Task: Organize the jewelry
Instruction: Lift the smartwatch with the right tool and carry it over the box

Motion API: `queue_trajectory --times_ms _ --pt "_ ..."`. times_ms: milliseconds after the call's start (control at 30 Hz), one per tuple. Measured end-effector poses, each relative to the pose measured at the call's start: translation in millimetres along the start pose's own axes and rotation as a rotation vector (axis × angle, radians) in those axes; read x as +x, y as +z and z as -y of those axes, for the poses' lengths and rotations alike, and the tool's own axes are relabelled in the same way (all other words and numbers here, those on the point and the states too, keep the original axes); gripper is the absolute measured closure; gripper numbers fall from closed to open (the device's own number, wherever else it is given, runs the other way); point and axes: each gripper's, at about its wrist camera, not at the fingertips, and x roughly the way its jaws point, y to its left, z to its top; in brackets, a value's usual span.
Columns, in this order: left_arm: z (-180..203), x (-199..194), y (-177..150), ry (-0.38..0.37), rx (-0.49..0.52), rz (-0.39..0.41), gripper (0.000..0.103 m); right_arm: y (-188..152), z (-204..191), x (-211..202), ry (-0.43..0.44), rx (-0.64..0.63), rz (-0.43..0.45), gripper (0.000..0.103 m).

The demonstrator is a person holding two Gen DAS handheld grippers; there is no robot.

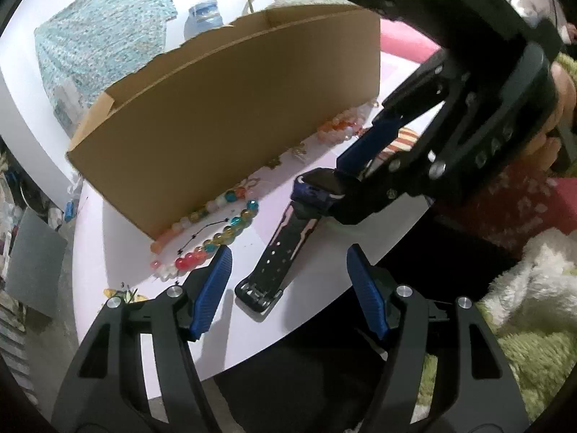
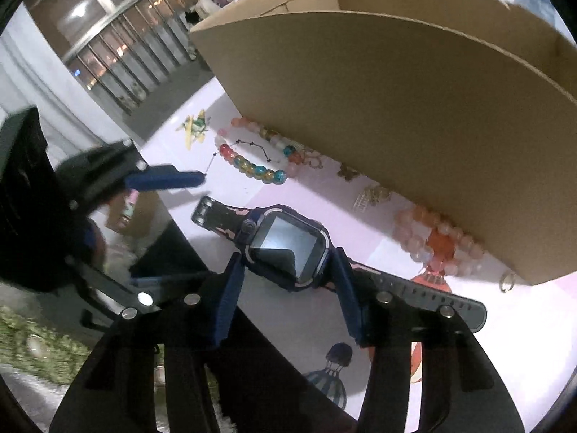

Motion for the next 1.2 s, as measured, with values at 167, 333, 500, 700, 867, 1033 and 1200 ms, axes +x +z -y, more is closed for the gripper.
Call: queue_trajectory --times_ms 167,333,500,700,867,1033,1200 --pt "-1.9 8.9 3.4 0.004 -0.023 -0.031 0.059 -3.6 10.1 -3.7 0.069 0.061 0.020 0.055" --pt "-9.0 12.0 6.5 0.005 -0.064 -0.029 0.078 -8.3 10.7 -7.8 0.071 0.070 0.047 0.055" --pt "-12.4 9.8 4.8 0.026 -0.082 -0.034 0.099 -12.9 7.2 -13.3 0.038 0.080 0.078 0.055" --pt "-15.1 3.4 -5.9 0.023 -0.092 -0.045 0.100 -26.0 -1.3 -21.9 -0.097 0.044 0.079 0.054" --pt "-13.1 -2.7 -17.9 0.061 -0.064 -0.063 0.100 -22.1 -9.0 -17.6 -0.179 -0.030 0.064 0.054" --pt "-15.1 -4.6 -24.7 0.068 -0.063 -0.056 0.100 -13.4 -26.6 -1.5 -0.253 -0.197 0.012 0.054" --pt "-21.2 -4.8 -24.9 0.061 -0.084 -0.039 0.100 -10.9 -46.2 12.4 -0.296 -0.327 -0.025 0.054"
